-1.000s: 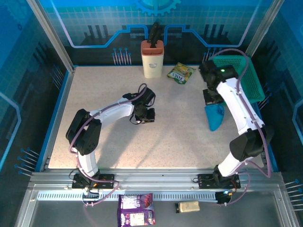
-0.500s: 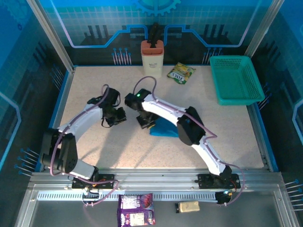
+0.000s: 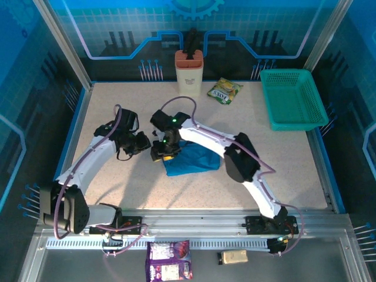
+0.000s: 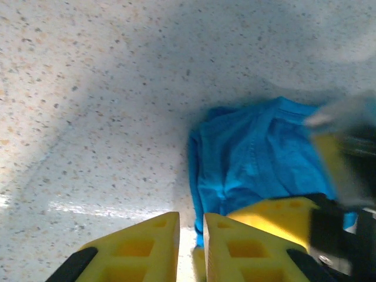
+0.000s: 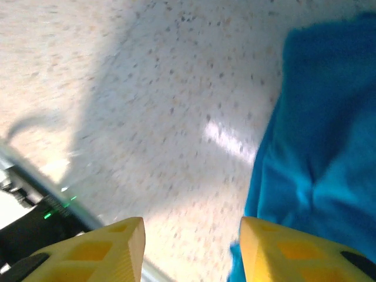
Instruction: Fold the inside-out t-shirt
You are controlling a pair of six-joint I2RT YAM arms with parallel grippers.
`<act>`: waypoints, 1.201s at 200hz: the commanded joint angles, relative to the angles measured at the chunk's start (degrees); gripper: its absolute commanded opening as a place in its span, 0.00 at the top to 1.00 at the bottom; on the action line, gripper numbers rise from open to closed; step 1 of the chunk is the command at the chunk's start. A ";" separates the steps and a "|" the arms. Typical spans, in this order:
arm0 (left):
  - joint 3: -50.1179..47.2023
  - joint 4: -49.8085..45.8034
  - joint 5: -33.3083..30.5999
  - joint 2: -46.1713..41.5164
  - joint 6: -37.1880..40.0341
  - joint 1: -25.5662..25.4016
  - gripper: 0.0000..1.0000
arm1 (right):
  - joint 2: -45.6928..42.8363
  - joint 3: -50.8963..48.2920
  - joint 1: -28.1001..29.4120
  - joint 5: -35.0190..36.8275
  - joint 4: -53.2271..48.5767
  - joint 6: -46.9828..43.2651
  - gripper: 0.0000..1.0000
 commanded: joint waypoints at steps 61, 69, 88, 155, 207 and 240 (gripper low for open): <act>3.95 12.05 8.18 12.29 -10.88 -19.75 0.89 | -28.06 -38.62 -22.27 -14.19 17.03 -1.90 0.61; 4.72 12.24 8.04 14.81 -11.22 -21.44 0.90 | -28.00 -40.54 -24.00 -16.54 17.90 -2.67 0.62; 4.53 12.86 8.17 18.78 -11.76 -24.18 0.90 | -25.16 -42.62 -25.92 -22.54 18.93 -5.50 0.63; -17.45 22.94 9.32 19.54 -16.44 -22.84 0.92 | -20.78 -50.94 -26.90 -16.97 20.71 -5.95 0.61; -19.78 21.53 7.03 14.09 -14.81 -18.91 0.92 | -25.30 -50.31 -27.08 -15.84 19.50 -4.99 0.58; -14.97 15.83 4.55 8.64 -11.77 -16.42 0.89 | -28.09 -48.59 -28.59 -17.40 21.44 -3.40 0.58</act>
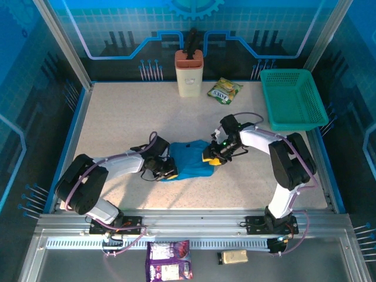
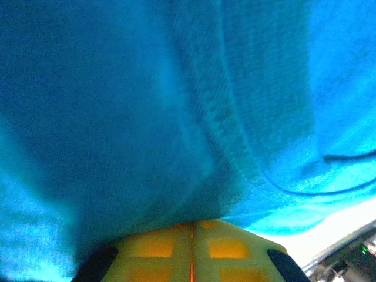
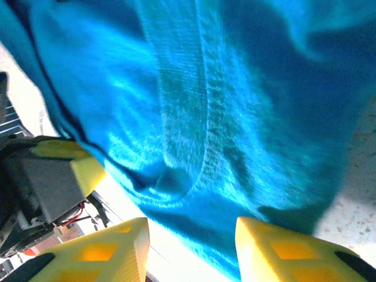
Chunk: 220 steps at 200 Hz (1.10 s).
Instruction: Fold the inside-out t-shirt
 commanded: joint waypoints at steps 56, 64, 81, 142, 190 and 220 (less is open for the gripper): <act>14.73 -13.19 -8.18 0.10 7.76 7.29 0.88 | 2.03 6.36 -1.20 -8.87 6.61 2.30 0.61; 16.26 -13.22 -9.13 1.77 8.65 7.87 0.88 | 3.65 7.02 -0.57 -10.21 7.34 2.20 0.61; 18.77 -13.90 -11.07 6.04 10.79 9.29 0.89 | 6.38 8.44 0.72 -10.82 7.62 2.14 0.61; 20.90 -13.78 -12.98 12.84 14.43 14.29 0.91 | 7.51 12.33 2.51 0.18 0.62 0.27 0.59; 21.39 -16.12 -12.12 6.39 15.53 14.36 0.80 | -0.26 7.07 1.47 4.79 -1.02 -0.70 0.57; 18.27 -17.28 -8.61 0.84 16.76 14.94 0.63 | -3.28 3.87 0.24 5.23 -1.32 -0.87 0.56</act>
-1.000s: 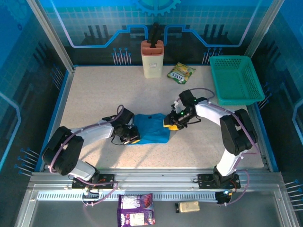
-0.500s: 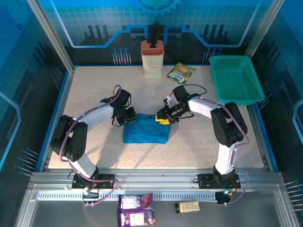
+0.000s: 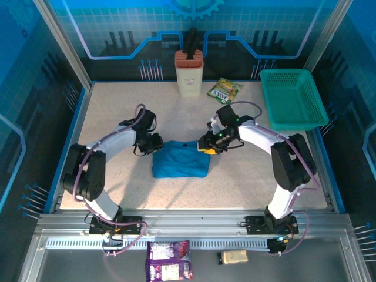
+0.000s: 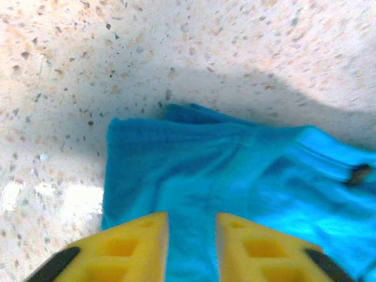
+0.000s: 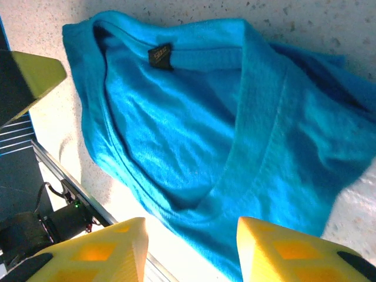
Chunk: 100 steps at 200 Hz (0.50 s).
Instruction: Fold the inside-out t-shirt
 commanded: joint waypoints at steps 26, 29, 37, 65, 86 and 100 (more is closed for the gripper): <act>-7.17 -1.18 5.19 -11.70 2.16 2.13 0.52 | -3.98 -3.93 -1.98 1.34 -2.43 -1.76 0.56; -7.80 -1.05 5.26 -12.35 2.20 2.26 0.50 | -4.03 -4.06 -2.08 1.34 -2.50 -1.83 0.56; -9.54 -0.42 5.61 -13.87 2.21 2.61 0.47 | -4.23 -4.31 -2.30 1.25 -2.72 -2.12 0.56; -14.50 3.27 8.56 -16.07 1.60 3.51 0.43 | -4.62 -4.32 -3.13 0.86 -3.63 -3.15 0.56; -16.02 4.94 10.53 -14.09 1.50 3.58 0.50 | -4.83 -3.86 -3.50 0.64 -4.61 -3.91 0.56; -16.43 6.27 11.92 -12.10 1.81 3.56 0.51 | -5.00 -3.61 -3.75 0.55 -5.17 -4.33 0.56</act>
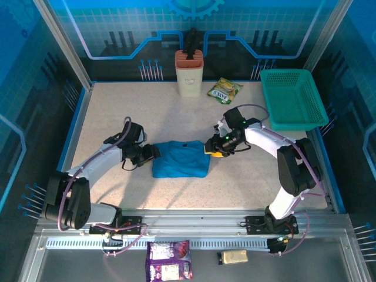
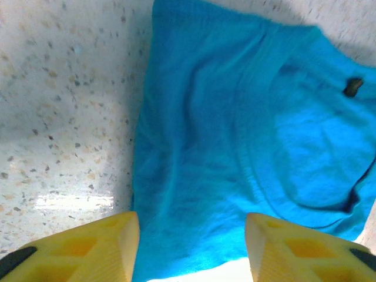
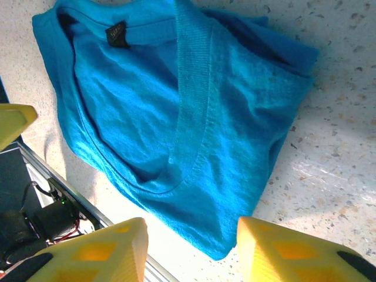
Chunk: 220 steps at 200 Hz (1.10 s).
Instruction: Fold the inside-out t-shirt
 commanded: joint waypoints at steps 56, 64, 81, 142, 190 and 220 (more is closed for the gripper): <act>0.31 1.94 -1.82 7.98 3.15 0.47 0.59 | -3.64 0.11 -1.38 -0.16 -3.82 -2.07 0.56; 0.46 2.21 -1.97 8.55 3.21 0.45 0.58 | -3.92 -0.02 -1.45 -0.23 -3.83 -1.97 0.56; 1.04 3.28 -0.85 10.50 3.45 0.45 0.59 | -4.36 -0.24 -1.43 -0.06 -3.80 -1.78 0.57; 3.27 5.21 -2.49 15.03 3.67 0.45 0.88 | -5.53 -0.82 -1.76 0.47 -4.42 -1.78 0.57; 17.11 -0.50 -13.41 23.99 7.74 1.84 0.93 | -5.49 -0.84 -2.09 0.50 -5.21 -2.56 0.58; 26.29 -3.06 -14.58 31.32 9.82 6.42 0.94 | -5.78 -0.99 -2.87 0.23 -5.96 -3.16 0.58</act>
